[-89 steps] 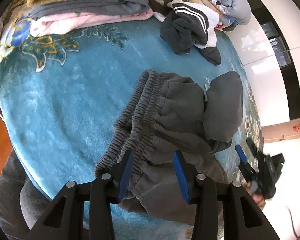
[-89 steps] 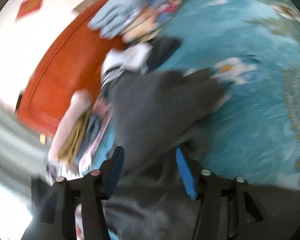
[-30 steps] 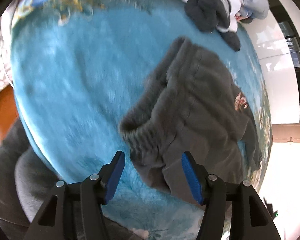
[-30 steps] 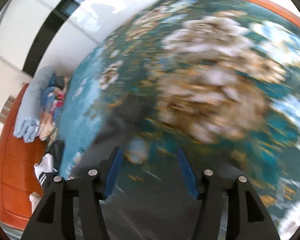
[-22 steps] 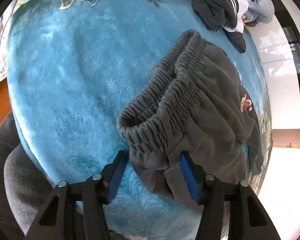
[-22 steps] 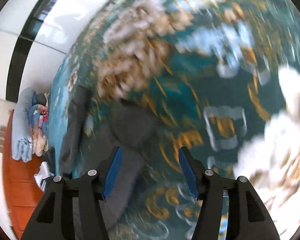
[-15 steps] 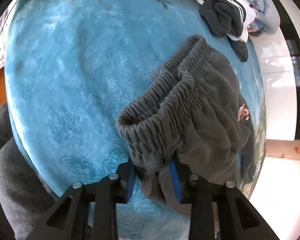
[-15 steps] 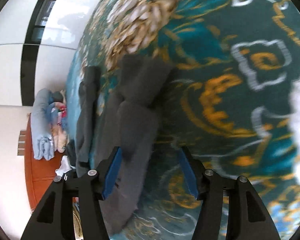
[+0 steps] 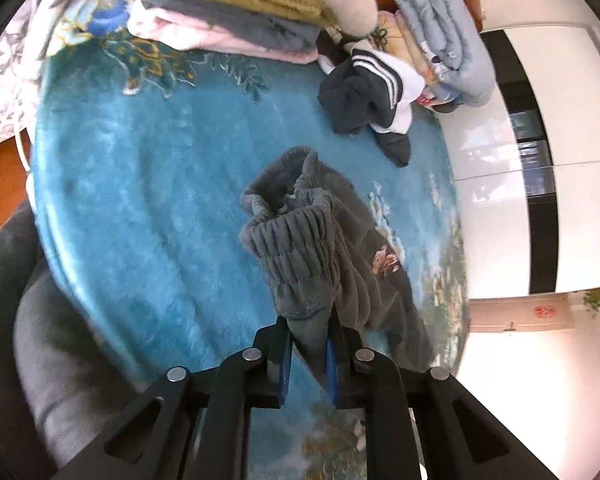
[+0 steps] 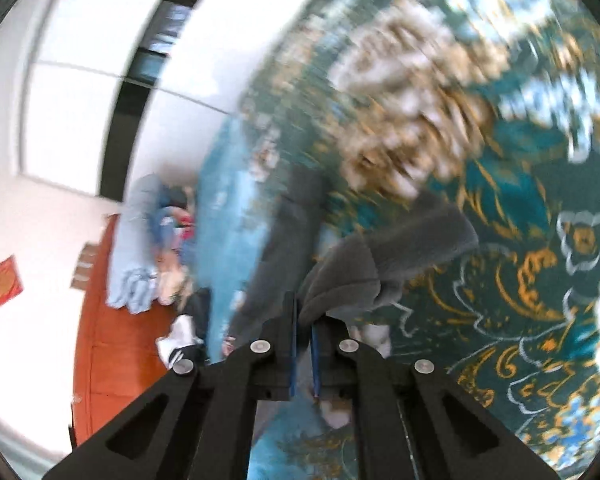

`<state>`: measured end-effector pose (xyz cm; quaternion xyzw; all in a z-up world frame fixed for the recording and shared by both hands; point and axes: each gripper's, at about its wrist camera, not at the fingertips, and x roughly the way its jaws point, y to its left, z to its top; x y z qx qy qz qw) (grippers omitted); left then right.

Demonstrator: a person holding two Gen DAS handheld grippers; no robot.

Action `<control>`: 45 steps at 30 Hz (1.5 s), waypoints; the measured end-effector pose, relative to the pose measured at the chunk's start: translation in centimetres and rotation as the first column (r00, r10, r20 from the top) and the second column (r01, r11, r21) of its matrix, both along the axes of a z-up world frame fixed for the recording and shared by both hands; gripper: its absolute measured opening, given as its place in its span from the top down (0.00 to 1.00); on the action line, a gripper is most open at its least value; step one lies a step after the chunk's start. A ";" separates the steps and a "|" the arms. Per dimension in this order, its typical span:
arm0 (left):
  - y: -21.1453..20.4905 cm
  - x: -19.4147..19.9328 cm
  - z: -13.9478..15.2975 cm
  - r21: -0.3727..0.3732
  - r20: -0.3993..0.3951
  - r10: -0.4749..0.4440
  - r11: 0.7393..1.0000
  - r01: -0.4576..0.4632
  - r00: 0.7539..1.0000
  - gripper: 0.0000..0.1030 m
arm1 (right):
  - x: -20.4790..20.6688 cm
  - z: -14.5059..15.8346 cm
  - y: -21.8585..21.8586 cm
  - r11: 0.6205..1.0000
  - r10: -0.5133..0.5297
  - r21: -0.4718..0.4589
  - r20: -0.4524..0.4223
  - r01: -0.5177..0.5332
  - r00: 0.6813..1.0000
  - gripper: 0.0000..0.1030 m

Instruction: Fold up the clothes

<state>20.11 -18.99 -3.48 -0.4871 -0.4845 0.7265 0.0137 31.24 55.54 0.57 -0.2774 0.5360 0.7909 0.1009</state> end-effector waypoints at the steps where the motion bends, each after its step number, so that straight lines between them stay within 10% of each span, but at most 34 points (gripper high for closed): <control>1: -0.2 0.3 -0.1 0.009 0.013 0.002 1.000 -0.002 1.000 0.86 | 0.0 0.4 -0.1 1.000 0.010 0.012 0.004 -0.010 1.000 0.95; 13: -0.3 -3.8 -1.8 0.312 0.181 0.077 0.941 -0.131 0.981 0.84 | -6.9 0.1 0.8 0.999 0.027 -0.021 0.123 -0.025 0.992 0.95; 22: 0.3 -10.9 -4.0 0.370 0.264 0.189 0.885 -0.281 0.946 0.80 | -21.1 1.9 1.6 0.990 0.118 0.051 0.203 -0.131 0.972 0.95; 32: -0.2 -15.3 -9.1 0.426 0.270 0.268 0.828 -0.364 0.925 0.65 | -31.7 -4.1 1.7 0.995 0.100 -0.049 0.313 -0.089 0.945 0.95; 41: -0.8 -12.6 -8.1 0.210 0.173 0.186 0.953 -0.221 0.967 0.43 | -35.6 -6.4 0.2 0.990 0.139 -0.027 0.303 -0.138 0.943 0.88; 45: -1.1 -11.3 -7.5 0.097 0.135 0.137 0.984 -0.150 0.981 0.37 | -35.1 -6.2 -0.4 0.983 0.185 -0.028 0.231 -0.184 0.955 0.48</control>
